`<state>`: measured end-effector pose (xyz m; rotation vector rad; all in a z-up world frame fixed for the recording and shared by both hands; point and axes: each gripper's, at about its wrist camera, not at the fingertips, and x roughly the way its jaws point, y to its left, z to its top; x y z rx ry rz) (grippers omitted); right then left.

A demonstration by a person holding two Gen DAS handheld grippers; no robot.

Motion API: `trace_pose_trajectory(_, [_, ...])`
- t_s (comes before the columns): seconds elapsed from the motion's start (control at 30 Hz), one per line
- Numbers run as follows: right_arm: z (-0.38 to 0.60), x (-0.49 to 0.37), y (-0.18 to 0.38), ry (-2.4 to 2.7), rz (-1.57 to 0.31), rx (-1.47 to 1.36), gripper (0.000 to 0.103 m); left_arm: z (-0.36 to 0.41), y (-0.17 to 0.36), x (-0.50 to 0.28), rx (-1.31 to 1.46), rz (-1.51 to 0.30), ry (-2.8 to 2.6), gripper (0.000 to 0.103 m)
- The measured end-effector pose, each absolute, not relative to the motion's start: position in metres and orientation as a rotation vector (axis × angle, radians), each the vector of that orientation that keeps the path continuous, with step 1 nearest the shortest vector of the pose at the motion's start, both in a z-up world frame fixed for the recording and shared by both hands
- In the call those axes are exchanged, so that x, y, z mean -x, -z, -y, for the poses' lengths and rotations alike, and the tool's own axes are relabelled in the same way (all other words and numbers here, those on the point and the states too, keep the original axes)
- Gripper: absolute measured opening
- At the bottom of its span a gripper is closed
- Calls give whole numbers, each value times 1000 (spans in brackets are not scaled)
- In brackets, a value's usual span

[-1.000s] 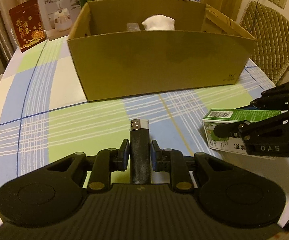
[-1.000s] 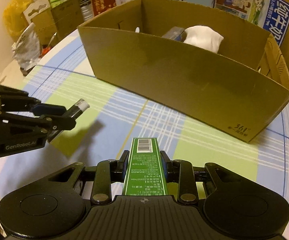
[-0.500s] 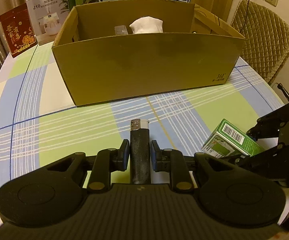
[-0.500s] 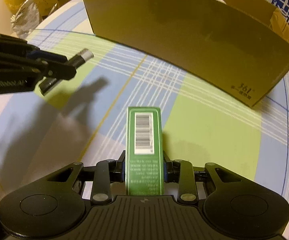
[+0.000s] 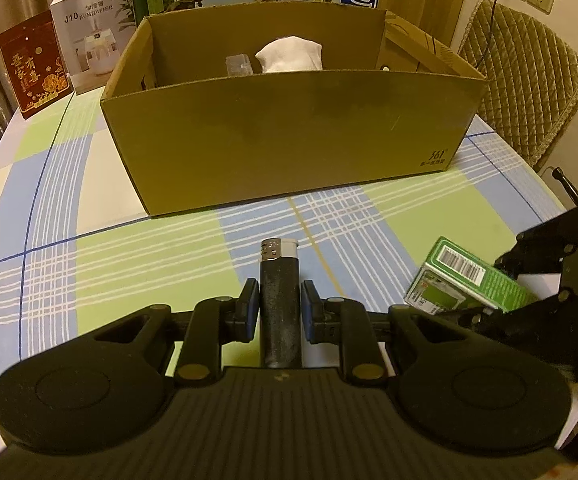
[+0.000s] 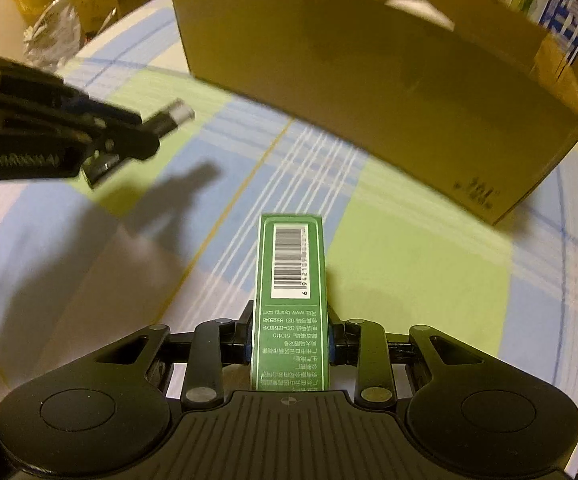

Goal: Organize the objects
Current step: 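Lift the lighter and medicine box and carry both toward the cardboard box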

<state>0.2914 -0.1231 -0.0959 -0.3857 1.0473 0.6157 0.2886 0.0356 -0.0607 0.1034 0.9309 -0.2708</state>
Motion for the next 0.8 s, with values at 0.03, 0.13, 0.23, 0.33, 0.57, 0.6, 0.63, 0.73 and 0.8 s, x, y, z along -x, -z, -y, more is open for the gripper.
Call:
trace_pose_trajectory(0.03, [123, -291, 92, -612, -1034, 376, 28, -36, 60, -289, -105, -929, 272, 17])
trace_pose_trajectory(0.13, [124, -291, 79, -609, -987, 347, 28, -36, 56, -288, -106, -916, 269, 17])
trace_pose_trajectory(0.23, [126, -292, 68, -608, -950, 310, 28, -40, 53, -288, -94, -908, 257, 17])
trace_pose_trajectory(0.33, [130, -294, 55, -603, -907, 263, 28, -43, 47, -290, -83, -895, 246, 17])
trace_pose_trajectory(0.57, [134, -299, 24, -573, -803, 190, 28, -45, 22, -294, -40, -830, 221, 17])
trace_pose_trajectory(0.6, [134, -300, 21, -571, -795, 183, 28, -44, 18, -296, -37, -822, 218, 17])
trace_pose_trajectory(0.63, [133, -301, 19, -569, -789, 175, 28, -44, 16, -297, -34, -817, 215, 17])
trace_pose_trajectory(0.73, [134, -303, 13, -564, -773, 154, 28, -42, 8, -301, -17, -800, 211, 17])
trace_pose_trajectory(0.8, [135, -304, 10, -561, -761, 141, 28, -40, 4, -304, -14, -789, 207, 17])
